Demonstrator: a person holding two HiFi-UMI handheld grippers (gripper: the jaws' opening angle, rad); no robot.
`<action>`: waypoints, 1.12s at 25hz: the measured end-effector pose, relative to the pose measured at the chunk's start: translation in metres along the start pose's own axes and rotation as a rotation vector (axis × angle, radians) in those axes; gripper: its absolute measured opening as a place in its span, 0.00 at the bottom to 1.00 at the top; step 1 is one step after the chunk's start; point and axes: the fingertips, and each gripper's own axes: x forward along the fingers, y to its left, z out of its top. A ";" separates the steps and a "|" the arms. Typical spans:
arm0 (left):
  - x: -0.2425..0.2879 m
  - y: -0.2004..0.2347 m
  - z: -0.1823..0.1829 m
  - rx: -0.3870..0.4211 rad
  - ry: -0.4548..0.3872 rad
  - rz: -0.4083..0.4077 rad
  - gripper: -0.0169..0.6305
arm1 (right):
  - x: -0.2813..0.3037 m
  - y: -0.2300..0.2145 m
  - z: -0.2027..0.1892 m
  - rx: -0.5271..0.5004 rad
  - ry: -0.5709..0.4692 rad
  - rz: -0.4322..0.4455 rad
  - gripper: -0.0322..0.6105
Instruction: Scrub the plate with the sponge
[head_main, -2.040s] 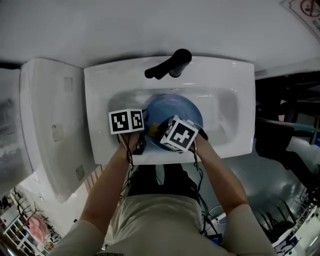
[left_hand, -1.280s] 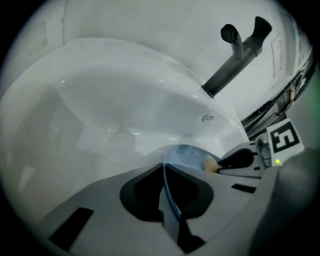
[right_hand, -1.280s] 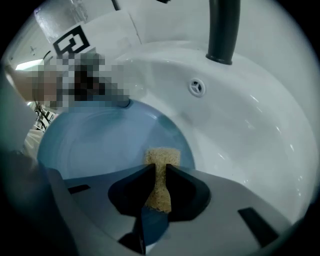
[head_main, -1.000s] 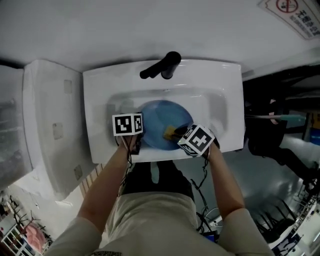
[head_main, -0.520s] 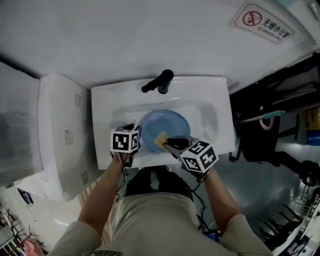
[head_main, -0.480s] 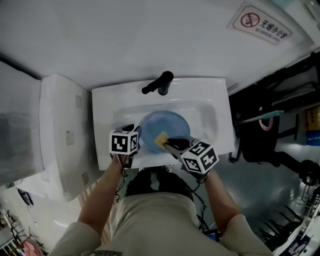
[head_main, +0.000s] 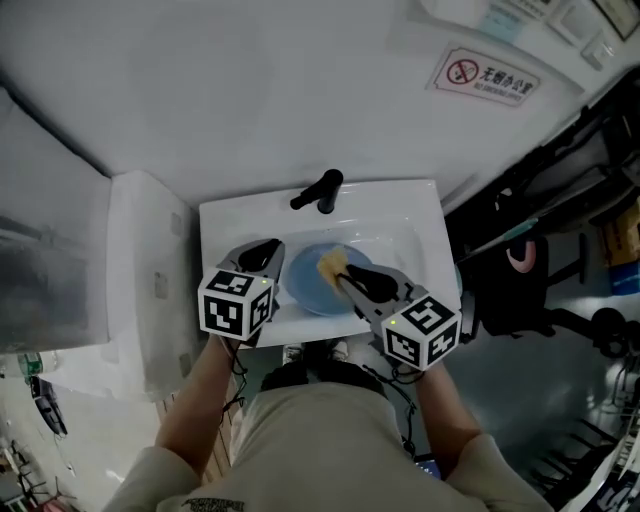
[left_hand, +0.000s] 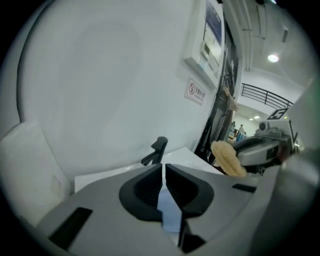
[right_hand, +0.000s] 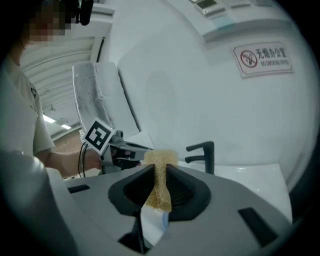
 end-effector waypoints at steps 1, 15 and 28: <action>-0.009 -0.004 0.011 0.016 -0.028 -0.003 0.07 | -0.006 0.003 0.011 -0.006 -0.029 -0.016 0.17; -0.125 -0.059 0.123 0.248 -0.365 -0.010 0.04 | -0.123 0.052 0.132 -0.192 -0.429 -0.218 0.17; -0.181 -0.111 0.156 0.339 -0.515 -0.035 0.04 | -0.185 0.069 0.151 -0.225 -0.537 -0.306 0.17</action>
